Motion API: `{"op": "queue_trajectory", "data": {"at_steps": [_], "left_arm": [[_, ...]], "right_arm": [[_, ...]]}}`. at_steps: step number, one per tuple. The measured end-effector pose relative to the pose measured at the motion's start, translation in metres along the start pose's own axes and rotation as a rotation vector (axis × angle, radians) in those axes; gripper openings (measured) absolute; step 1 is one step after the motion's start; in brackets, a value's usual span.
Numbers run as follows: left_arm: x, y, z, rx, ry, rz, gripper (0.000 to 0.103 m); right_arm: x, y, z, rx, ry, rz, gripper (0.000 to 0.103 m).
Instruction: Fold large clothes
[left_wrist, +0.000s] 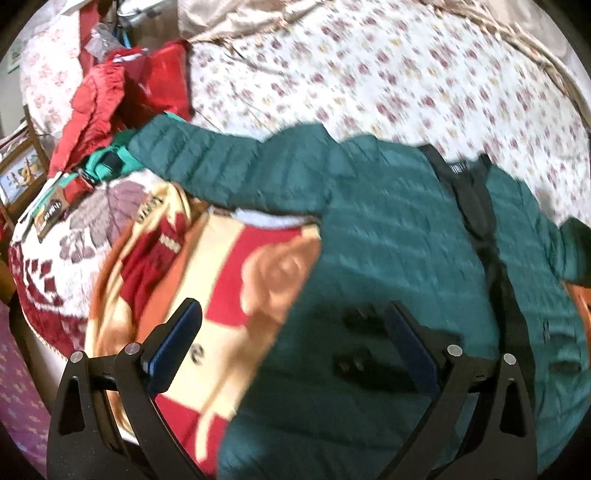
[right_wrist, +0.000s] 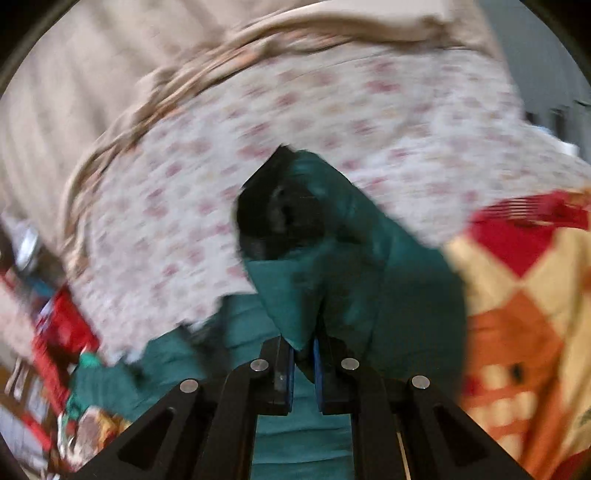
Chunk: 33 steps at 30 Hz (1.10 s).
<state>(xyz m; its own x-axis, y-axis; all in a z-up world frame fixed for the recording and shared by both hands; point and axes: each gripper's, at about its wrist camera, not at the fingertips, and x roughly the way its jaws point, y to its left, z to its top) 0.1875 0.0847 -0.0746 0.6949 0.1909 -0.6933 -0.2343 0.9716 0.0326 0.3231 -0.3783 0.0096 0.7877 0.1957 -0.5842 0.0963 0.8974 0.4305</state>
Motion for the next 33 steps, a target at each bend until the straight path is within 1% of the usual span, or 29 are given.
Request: {"op": "queue_trajectory", "data": {"at_steps": [1, 5, 8, 10, 11, 15, 19, 22, 23, 26, 27, 28, 30, 32, 33], "left_arm": [[0.001, 0.005, 0.004, -0.008, -0.015, 0.009, 0.1], [0.005, 0.033, 0.011, -0.062, -0.06, 0.052, 0.1], [0.012, 0.051, 0.011, -0.112, -0.053, 0.064, 0.1], [0.02, 0.062, 0.009, -0.137, -0.041, 0.076, 0.1], [0.023, 0.066, 0.008, -0.143, -0.038, 0.083, 0.1], [0.036, 0.08, 0.005, -0.156, -0.027, 0.119, 0.1], [0.042, 0.091, 0.004, -0.176, -0.012, 0.132, 0.1], [0.047, 0.098, 0.004, -0.191, 0.002, 0.139, 0.1], [0.049, 0.099, 0.004, -0.194, 0.006, 0.142, 0.1], [0.052, 0.099, 0.005, -0.2, 0.019, 0.135, 0.1], [0.052, 0.099, 0.005, -0.201, 0.021, 0.132, 0.1], [0.052, 0.099, 0.005, -0.201, 0.019, 0.13, 0.1], [0.05, 0.098, 0.005, -0.195, 0.005, 0.13, 0.1], [0.046, 0.1, 0.007, -0.188, -0.002, 0.131, 0.1], [0.043, 0.103, 0.01, -0.198, -0.003, 0.125, 0.1]], "right_arm": [[0.013, 0.027, -0.007, -0.021, 0.028, 0.042, 0.008], [0.06, 0.101, -0.034, -0.088, 0.124, 0.146, 0.008], [0.103, 0.152, -0.063, -0.13, 0.212, 0.206, 0.008], [0.124, 0.173, -0.082, -0.15, 0.259, 0.228, 0.008], [0.14, 0.188, -0.097, -0.164, 0.297, 0.245, 0.008], [0.181, 0.22, -0.143, -0.212, 0.397, 0.254, 0.008], [0.212, 0.228, -0.176, -0.241, 0.469, 0.227, 0.008], [0.225, 0.229, -0.192, -0.255, 0.488, 0.186, 0.008], [0.23, 0.229, -0.197, -0.266, 0.484, 0.159, 0.009], [0.232, 0.233, -0.2, -0.303, 0.465, 0.122, 0.012], [0.229, 0.235, -0.2, -0.315, 0.459, 0.118, 0.019], [0.225, 0.238, -0.199, -0.327, 0.452, 0.117, 0.033], [0.206, 0.242, -0.194, -0.357, 0.409, 0.142, 0.049], [0.183, 0.246, -0.19, -0.39, 0.357, 0.154, 0.053], [0.173, 0.246, -0.189, -0.396, 0.343, 0.163, 0.058]]}}
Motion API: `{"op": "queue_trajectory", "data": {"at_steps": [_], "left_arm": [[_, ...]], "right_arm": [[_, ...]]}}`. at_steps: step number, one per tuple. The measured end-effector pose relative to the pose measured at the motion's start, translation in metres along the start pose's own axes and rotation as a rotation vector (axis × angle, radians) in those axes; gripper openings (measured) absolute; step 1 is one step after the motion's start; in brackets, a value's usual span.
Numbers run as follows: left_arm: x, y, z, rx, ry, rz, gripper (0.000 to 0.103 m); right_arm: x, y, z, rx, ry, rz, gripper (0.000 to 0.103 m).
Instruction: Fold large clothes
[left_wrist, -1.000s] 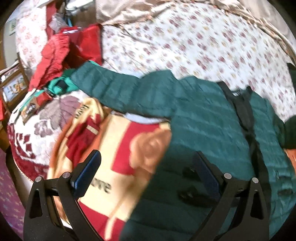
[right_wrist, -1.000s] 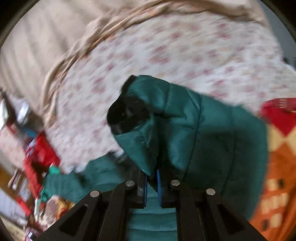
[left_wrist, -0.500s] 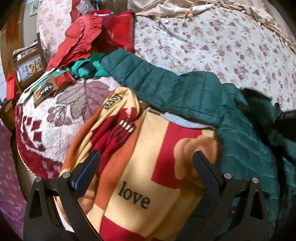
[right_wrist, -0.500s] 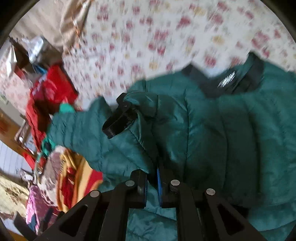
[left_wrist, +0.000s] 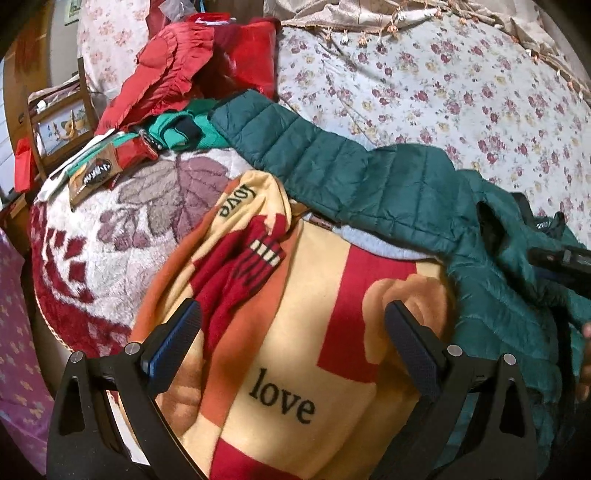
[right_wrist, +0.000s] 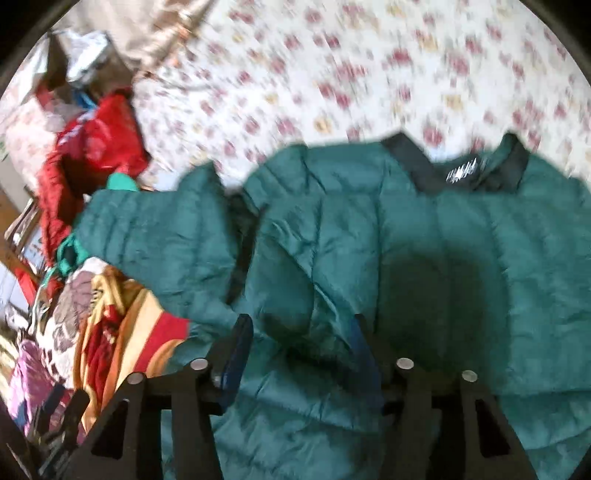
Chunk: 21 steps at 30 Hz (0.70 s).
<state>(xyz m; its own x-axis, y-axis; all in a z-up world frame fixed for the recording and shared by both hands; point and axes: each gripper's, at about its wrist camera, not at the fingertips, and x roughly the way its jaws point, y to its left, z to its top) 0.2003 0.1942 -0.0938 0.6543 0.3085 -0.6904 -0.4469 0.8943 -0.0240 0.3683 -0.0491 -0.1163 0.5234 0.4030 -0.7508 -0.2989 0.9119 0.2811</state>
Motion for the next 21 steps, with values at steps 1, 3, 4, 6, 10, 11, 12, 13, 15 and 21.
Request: {"op": "queue_trajectory", "data": {"at_steps": [1, 3, 4, 6, 10, 11, 12, 13, 15, 21], "left_arm": [[-0.001, 0.002, 0.003, -0.008, 0.004, -0.007, 0.1], [0.002, 0.01, 0.019, -0.05, 0.036, -0.06, 0.1], [0.005, 0.013, 0.025, -0.067, 0.049, -0.076, 0.1], [0.019, 0.024, 0.049, -0.106, 0.092, -0.114, 0.1], [0.059, 0.052, 0.112, -0.142, 0.083, -0.035, 0.1], [0.074, 0.063, 0.134, -0.149, 0.073, 0.003, 0.1], [0.084, 0.069, 0.144, -0.151, 0.075, 0.016, 0.1], [0.099, 0.078, 0.158, -0.155, 0.091, 0.031, 0.1], [0.133, 0.097, 0.183, -0.196, 0.144, 0.022, 0.1], [0.18, 0.112, 0.202, -0.35, 0.202, -0.038, 0.1]], "right_arm": [[-0.009, 0.0, -0.004, -0.002, -0.011, 0.001, 0.064], [-0.029, -0.001, -0.016, 0.0, -0.035, 0.012, 0.066], [-0.037, -0.002, -0.023, 0.0, -0.04, 0.037, 0.066], [-0.046, -0.006, -0.034, -0.004, -0.045, 0.063, 0.066], [-0.056, -0.022, -0.063, 0.026, -0.064, 0.092, 0.066], [-0.057, -0.026, -0.069, 0.038, -0.067, 0.097, 0.066], [-0.056, -0.029, -0.075, 0.051, -0.068, 0.104, 0.066], [-0.057, -0.033, -0.079, 0.062, -0.067, 0.11, 0.066], [-0.054, -0.04, -0.088, 0.082, -0.059, 0.121, 0.066], [-0.035, -0.048, -0.104, 0.093, -0.021, 0.125, 0.066]]}}
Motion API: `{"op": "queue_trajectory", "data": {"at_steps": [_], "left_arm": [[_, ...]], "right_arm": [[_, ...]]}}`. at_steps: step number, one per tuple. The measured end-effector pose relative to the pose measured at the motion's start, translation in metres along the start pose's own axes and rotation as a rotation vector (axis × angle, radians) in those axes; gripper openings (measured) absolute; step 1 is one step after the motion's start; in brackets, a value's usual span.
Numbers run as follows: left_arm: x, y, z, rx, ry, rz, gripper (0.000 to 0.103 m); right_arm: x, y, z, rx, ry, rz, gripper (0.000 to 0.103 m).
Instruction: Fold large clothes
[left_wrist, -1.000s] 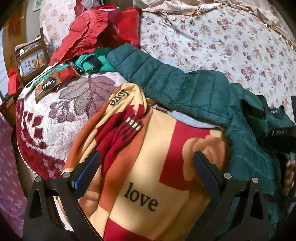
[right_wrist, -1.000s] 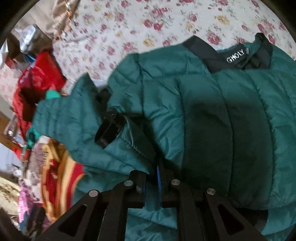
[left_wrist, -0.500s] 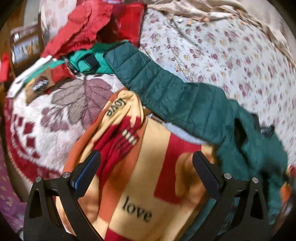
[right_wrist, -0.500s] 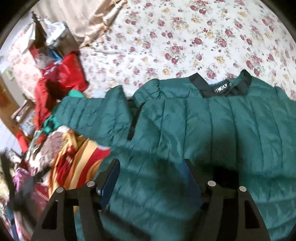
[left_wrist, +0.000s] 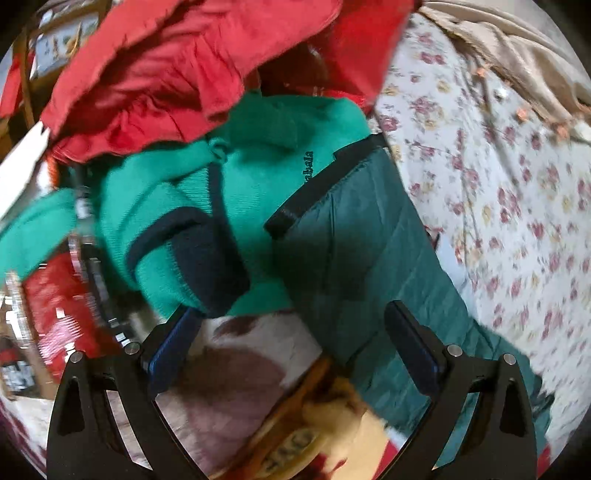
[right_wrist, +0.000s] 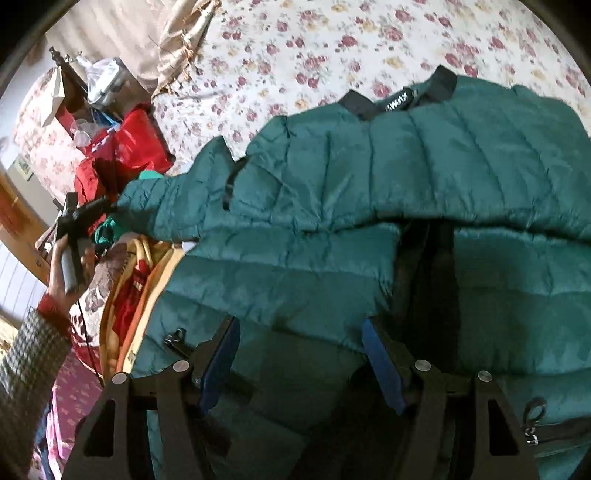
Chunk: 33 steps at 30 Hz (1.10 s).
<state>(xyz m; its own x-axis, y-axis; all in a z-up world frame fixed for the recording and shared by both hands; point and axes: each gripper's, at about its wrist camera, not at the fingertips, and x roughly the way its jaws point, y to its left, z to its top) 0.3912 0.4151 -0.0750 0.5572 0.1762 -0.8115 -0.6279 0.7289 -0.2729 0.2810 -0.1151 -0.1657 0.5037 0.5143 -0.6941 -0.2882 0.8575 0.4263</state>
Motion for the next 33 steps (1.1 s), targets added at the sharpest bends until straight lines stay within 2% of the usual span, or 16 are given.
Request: {"op": "queue_trajectory", "data": {"at_steps": [4, 6, 8, 9, 10, 11, 12, 14, 16, 17, 18, 21, 24, 29, 33], "left_arm": [[0.003, -0.015, -0.007, 0.015, -0.054, 0.092, 0.1], [0.004, -0.019, -0.011, 0.023, -0.08, 0.144, 0.091], [0.004, -0.022, -0.014, 0.044, -0.105, 0.237, 0.065], [0.003, -0.022, -0.015, 0.059, -0.11, 0.258, 0.058], [0.001, -0.025, -0.016, 0.08, -0.112, 0.283, 0.042], [0.0, -0.026, -0.016, 0.092, -0.109, 0.289, 0.033], [-0.002, -0.026, -0.015, 0.102, -0.105, 0.285, 0.028], [-0.014, -0.027, -0.016, 0.113, -0.109, 0.277, 0.007], [-0.031, -0.028, -0.019, 0.12, -0.12, 0.249, 0.001], [-0.046, -0.032, -0.023, 0.135, -0.122, 0.197, 0.001], [-0.053, -0.038, -0.025, 0.147, -0.126, 0.178, 0.001], [-0.097, -0.068, -0.047, 0.247, -0.188, 0.084, 0.001], [-0.135, -0.105, -0.078, 0.351, -0.22, -0.023, 0.001], [-0.164, -0.172, -0.134, 0.486, -0.173, -0.215, 0.001], [-0.161, -0.202, -0.162, 0.495, -0.13, -0.268, 0.002]], "right_arm": [[0.006, -0.003, -0.001, -0.006, 0.004, -0.003, 0.066], [0.01, -0.006, -0.002, -0.002, 0.003, -0.007, 0.066], [0.012, -0.009, -0.005, -0.002, -0.006, -0.01, 0.067], [0.012, -0.009, -0.005, -0.004, -0.01, -0.011, 0.067], [0.012, -0.009, -0.006, -0.006, -0.015, -0.013, 0.067], [0.012, -0.009, -0.007, -0.01, -0.018, -0.016, 0.067], [0.013, -0.009, -0.007, -0.013, -0.02, -0.019, 0.067], [0.013, -0.009, -0.008, -0.02, -0.024, -0.026, 0.066], [0.013, -0.008, -0.009, -0.025, -0.026, -0.031, 0.066], [0.012, -0.008, -0.009, -0.026, -0.027, -0.031, 0.066], [0.011, -0.008, -0.008, -0.023, -0.026, -0.029, 0.066], [-0.001, -0.008, -0.005, 0.014, -0.034, 0.0, 0.066], [-0.027, -0.003, -0.003, 0.013, -0.087, 0.024, 0.066], [-0.063, -0.005, 0.0, 0.011, -0.146, -0.006, 0.066], [-0.079, -0.017, -0.004, 0.037, -0.144, -0.02, 0.066]]}}
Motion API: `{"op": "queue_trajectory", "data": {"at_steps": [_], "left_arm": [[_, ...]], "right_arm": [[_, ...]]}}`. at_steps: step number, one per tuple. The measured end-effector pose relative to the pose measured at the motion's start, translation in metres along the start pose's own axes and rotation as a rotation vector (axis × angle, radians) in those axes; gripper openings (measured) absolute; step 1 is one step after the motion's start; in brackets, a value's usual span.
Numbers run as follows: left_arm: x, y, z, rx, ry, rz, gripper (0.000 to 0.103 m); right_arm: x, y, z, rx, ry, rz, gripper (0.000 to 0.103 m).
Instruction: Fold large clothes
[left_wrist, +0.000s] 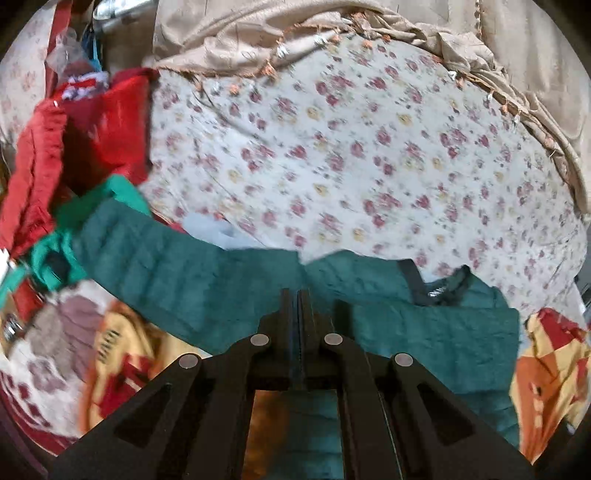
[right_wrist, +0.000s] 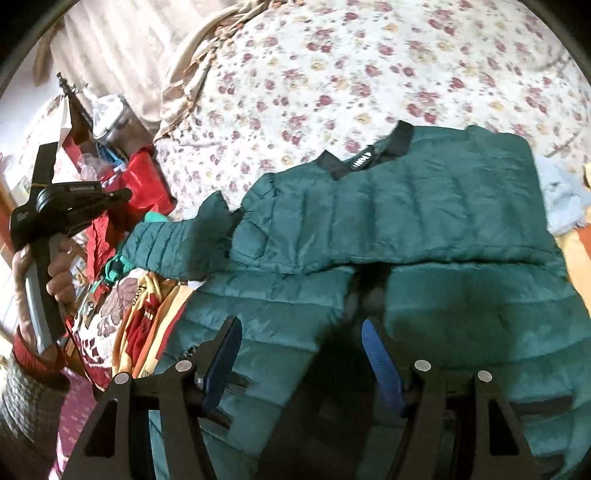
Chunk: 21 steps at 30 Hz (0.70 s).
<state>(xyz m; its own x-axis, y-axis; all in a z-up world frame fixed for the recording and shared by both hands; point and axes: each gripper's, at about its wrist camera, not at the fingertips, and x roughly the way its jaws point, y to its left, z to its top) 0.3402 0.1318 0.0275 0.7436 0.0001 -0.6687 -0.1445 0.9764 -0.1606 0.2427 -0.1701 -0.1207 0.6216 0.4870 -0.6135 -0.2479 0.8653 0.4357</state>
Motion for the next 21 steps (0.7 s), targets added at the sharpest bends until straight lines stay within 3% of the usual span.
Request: {"op": "queue_trajectory", "data": {"at_steps": [2, 5, 8, 11, 17, 21], "left_arm": [[0.012, 0.004, -0.003, -0.019, 0.04, -0.005, 0.003], [0.031, 0.035, -0.006, -0.031, 0.063, 0.068, 0.005], [0.05, 0.083, -0.011, -0.049, 0.086, 0.132, 0.017], [0.063, 0.15, -0.017, -0.153, 0.109, 0.093, 0.032], [0.089, 0.25, -0.025, -0.336, 0.138, 0.018, 0.039], [0.113, 0.282, -0.032, -0.422, 0.157, -0.008, 0.041]], "right_arm": [[-0.004, -0.005, -0.002, 0.005, 0.014, -0.002, 0.066], [-0.004, -0.014, -0.004, 0.017, 0.023, -0.02, 0.066], [0.005, -0.027, -0.008, 0.071, 0.044, -0.01, 0.066], [0.019, -0.033, -0.012, 0.096, 0.072, 0.001, 0.066], [0.04, -0.028, -0.018, 0.05, 0.093, -0.03, 0.067], [0.045, -0.026, -0.019, 0.031, 0.096, -0.049, 0.067]]}}
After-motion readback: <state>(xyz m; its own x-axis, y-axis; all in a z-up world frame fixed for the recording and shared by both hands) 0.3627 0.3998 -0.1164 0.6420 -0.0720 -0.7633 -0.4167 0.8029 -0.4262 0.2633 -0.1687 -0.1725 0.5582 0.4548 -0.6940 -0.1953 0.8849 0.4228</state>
